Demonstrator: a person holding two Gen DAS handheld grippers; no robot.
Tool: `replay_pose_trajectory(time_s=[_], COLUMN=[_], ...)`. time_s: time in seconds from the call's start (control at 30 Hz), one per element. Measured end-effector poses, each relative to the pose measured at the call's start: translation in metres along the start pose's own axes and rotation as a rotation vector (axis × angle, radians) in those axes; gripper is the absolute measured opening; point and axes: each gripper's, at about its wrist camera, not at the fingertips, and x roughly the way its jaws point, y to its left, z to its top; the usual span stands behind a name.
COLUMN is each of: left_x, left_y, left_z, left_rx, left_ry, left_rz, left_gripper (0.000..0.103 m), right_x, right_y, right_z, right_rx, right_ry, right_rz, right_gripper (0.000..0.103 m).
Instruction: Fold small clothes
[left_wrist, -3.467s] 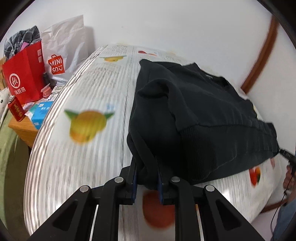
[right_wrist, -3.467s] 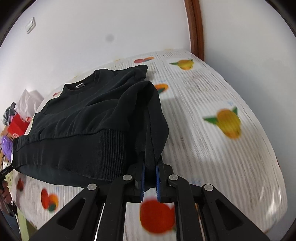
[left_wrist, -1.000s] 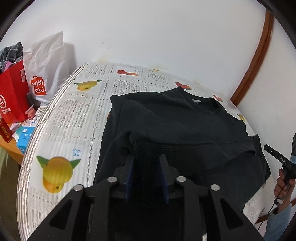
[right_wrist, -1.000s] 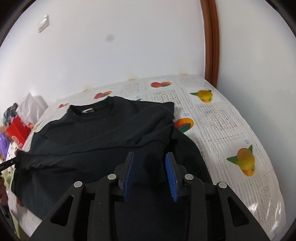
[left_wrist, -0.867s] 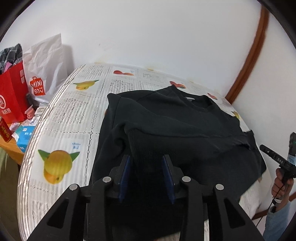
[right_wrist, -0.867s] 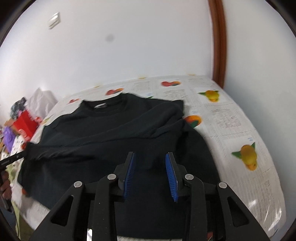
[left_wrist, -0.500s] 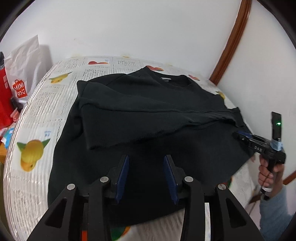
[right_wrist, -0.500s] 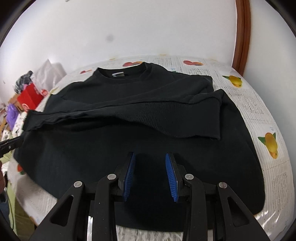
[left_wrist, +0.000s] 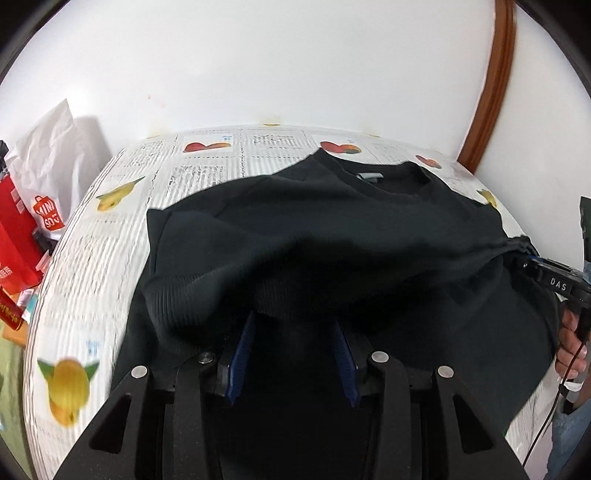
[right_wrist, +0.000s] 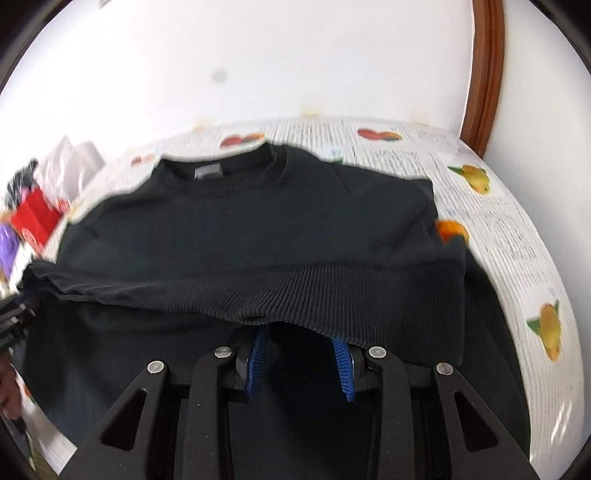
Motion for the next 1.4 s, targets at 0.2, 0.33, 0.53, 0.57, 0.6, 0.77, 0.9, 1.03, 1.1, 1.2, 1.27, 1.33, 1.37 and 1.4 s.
replay_pose_trajectory(time_s=[0.2,0.33,0.53,0.57,0.6,0.77,0.9,1.03,1.1,1.2,1.27,1.33,1.37,1.4], left_x=[0.019,0.009,0.016,0.020,0.025,0.035,0.021,-0.005,-0.016,-0.017,-0.007,0.006,0.017,0.024], left_y=[0.022,0.038,0.067,0.070,0.071,0.075,0.067,0.069,0.071,0.071,0.070,0.069,0.070,0.072], left_z=[0.031,0.034,0.031,0.031,0.032,0.034,0.032,0.037,0.044,0.058,0.064,0.066,0.066,0.065], left_rx=[-0.025,-0.016,0.000,0.005,0.006,-0.029,-0.006,-0.043,-0.078,-0.096,-0.105,-0.087,-0.087,-0.095], left_ry=[0.003,-0.032,0.004,0.021,0.031,0.052,0.000,-0.097,-0.144,-0.159,-0.166,-0.152,-0.131,-0.113], left_rz=[0.044,0.053,0.073,0.065,0.062,0.042,0.061,0.026,0.000,-0.019,-0.011,0.030,0.052,0.057], left_gripper=[0.039,0.040,0.055,0.055,0.055,0.029,0.012,0.011,0.010,0.010,0.010,0.011,0.011,0.011], right_x=[0.018,0.016,0.022,0.029,0.034,0.045,0.045,0.034,0.024,0.001,-0.008,-0.002,0.006,0.015], right_y=[0.003,-0.009,-0.049,-0.055,-0.061,-0.067,-0.064,-0.058,-0.062,-0.073,-0.079,-0.082,-0.084,-0.088], right_z=[0.041,0.052,0.055,0.056,0.056,0.059,0.056,0.053,0.057,0.069,0.074,0.077,0.076,0.075], right_rx=[-0.041,-0.061,-0.068,-0.055,-0.042,-0.034,-0.051,-0.084,-0.063,0.000,0.028,0.033,0.038,0.052], right_ry=[-0.048,-0.066,-0.045,-0.018,0.001,0.039,0.044,0.008,-0.029,-0.107,-0.148,-0.148,-0.130,-0.103], right_rz=[-0.073,-0.091,-0.186,-0.190,-0.171,-0.121,-0.101,-0.087,-0.050,0.034,0.056,0.027,0.011,0.003], right_gripper=[0.033,0.034,0.046,0.046,0.046,0.045,0.027,0.013,0.012,0.012,0.012,0.011,0.012,0.012])
